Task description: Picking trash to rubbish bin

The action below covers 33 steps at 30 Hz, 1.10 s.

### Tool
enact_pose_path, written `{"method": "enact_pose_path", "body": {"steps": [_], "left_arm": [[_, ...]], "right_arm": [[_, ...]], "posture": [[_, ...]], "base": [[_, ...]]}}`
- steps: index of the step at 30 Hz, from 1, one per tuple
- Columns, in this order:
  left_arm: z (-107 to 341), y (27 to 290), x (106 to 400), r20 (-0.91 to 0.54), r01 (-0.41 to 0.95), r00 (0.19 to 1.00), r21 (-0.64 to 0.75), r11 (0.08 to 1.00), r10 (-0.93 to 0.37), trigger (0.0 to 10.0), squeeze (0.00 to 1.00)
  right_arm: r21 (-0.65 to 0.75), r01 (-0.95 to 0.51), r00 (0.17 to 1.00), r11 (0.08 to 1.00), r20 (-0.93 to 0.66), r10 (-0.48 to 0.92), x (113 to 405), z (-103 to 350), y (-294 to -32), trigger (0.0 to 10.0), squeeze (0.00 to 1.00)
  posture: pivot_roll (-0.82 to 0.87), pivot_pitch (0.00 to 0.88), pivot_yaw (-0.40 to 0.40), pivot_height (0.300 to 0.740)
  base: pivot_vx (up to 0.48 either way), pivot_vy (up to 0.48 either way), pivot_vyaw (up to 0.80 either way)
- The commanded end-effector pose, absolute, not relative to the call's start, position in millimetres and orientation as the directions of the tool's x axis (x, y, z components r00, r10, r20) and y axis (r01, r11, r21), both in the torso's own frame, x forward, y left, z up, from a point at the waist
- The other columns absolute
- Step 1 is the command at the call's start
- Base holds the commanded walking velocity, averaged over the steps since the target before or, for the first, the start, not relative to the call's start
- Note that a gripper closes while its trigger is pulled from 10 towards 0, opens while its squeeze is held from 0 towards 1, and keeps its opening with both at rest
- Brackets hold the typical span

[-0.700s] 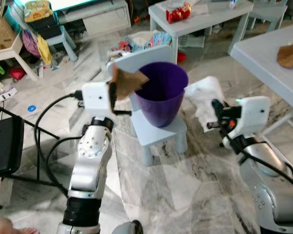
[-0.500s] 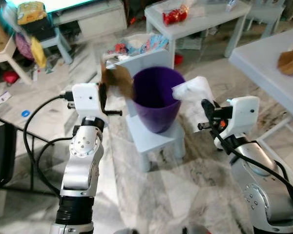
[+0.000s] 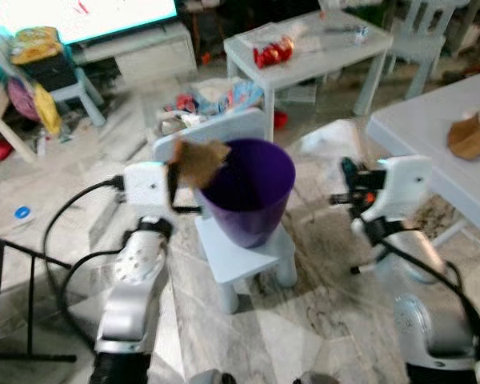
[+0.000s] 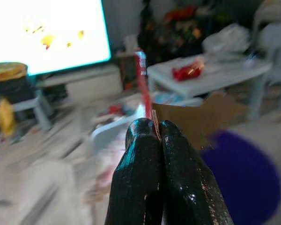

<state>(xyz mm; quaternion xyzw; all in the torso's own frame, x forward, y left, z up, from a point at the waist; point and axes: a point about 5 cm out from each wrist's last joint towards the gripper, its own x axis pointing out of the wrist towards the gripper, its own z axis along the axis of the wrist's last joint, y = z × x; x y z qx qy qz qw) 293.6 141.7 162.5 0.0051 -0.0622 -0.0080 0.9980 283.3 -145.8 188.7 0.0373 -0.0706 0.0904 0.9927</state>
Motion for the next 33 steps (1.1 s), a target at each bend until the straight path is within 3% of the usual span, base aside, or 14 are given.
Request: {"method": "enact_pose_path", "body": {"steps": [1,7,8,9,10,11,12,17,23,25,27,29,30,33], "left_arm": [[168,142,288,0.148,0.012,0.989,0.022,1.000,-0.016,0.0,0.00],[159,156,272,0.113,-0.034,0.993,0.053,0.998,0.028,0.0,0.00],[157,160,268,0.106,-0.052,0.993,0.067,0.996,0.045,2.3,0.00],[157,160,268,0.106,-0.052,0.993,0.067,0.996,0.045,2.3,0.00],[155,165,262,0.104,-0.067,0.993,0.087,0.994,0.058,4.5,0.00],[154,167,260,0.101,-0.073,0.993,0.095,0.993,0.063,4.5,0.00],[154,169,258,0.101,-0.082,0.992,0.099,0.992,0.072,7.5,0.00],[154,176,253,0.108,-0.126,0.988,0.099,0.987,0.115,7.8,0.00],[153,177,252,0.106,-0.149,0.985,0.089,0.985,0.139,6.1,0.00],[153,177,252,0.105,-0.149,0.985,0.086,0.985,0.140,6.1,0.00],[153,176,253,0.103,-0.148,0.985,0.075,0.986,0.140,3.1,0.00],[153,175,254,0.103,-0.148,0.985,0.073,0.986,0.140,2.3,0.00],[154,175,255,0.105,-0.149,0.984,0.056,0.987,0.143,0.0,0.00],[156,177,257,0.108,-0.153,0.983,0.049,0.987,0.147,0.0,0.00]], "right_arm": [[0.059,-0.172,0.973,0.983,0.163,0.161,285,190,-146,10.0,0.00],[0.076,-0.189,0.970,0.979,0.166,0.175,290,185,-139,10.0,0.00],[0.081,-0.195,0.970,0.978,0.167,0.179,291,184,-137,10.0,0.00],[0.081,-0.195,0.970,0.978,0.167,0.179,291,184,-137,10.0,0.00],[0.086,-0.201,0.968,0.976,0.167,0.185,292,182,-135,10.0,0.00],[0.087,-0.204,0.968,0.975,0.168,0.187,292,181,-134,10.0,0.00],[0.088,-0.209,0.967,0.974,0.167,0.192,293,181,-132,10.0,0.00],[0.076,-0.261,0.956,0.962,0.159,0.247,296,177,-121,10.0,0.00],[0.077,-0.293,0.947,0.953,0.157,0.279,298,176,-113,10.0,0.00],[0.077,-0.293,0.947,0.953,0.157,0.279,298,176,-113,10.0,0.00],[0.085,-0.287,0.949,0.954,0.160,0.271,299,176,-114,10.0,0.00],[0.089,-0.281,0.951,0.956,0.161,0.264,300,175,-115,10.0,0.00],[0.094,-0.273,0.953,0.957,0.159,0.256,300,174,-116,10.0,0.00],[0.096,-0.270,0.954,0.958,0.159,0.253,301,174,-116,10.0,0.00]], "posture": [[0.00,0.146,0.068,0.740],[0.04,0.137,0.061,0.740],[0.06,0.133,0.062,0.740],[0.06,0.133,0.062,0.740],[0.07,0.129,0.061,0.740],[0.07,0.129,0.061,0.740],[0.08,0.128,0.060,0.740],[0.12,0.122,0.028,0.740],[0.12,0.114,0.008,0.740],[0.12,0.114,0.008,0.740],[0.13,0.108,0.003,0.740],[0.13,0.107,0.001,0.740],[0.13,0.107,0.000,0.740],[0.14,0.109,-0.001,0.740]], "base": [[0.382,0.000,0.00],[0.171,0.000,0.00],[0.000,0.000,0.00],[0.000,0.000,0.00],[0.000,0.000,0.00],[0.000,0.000,0.00],[0.000,0.000,0.00],[0.000,0.000,0.16],[0.000,0.000,0.77],[0.000,0.000,0.64],[0.000,0.000,0.00],[0.000,0.000,0.00],[0.000,0.000,0.00],[0.082,0.000,0.00]]}}
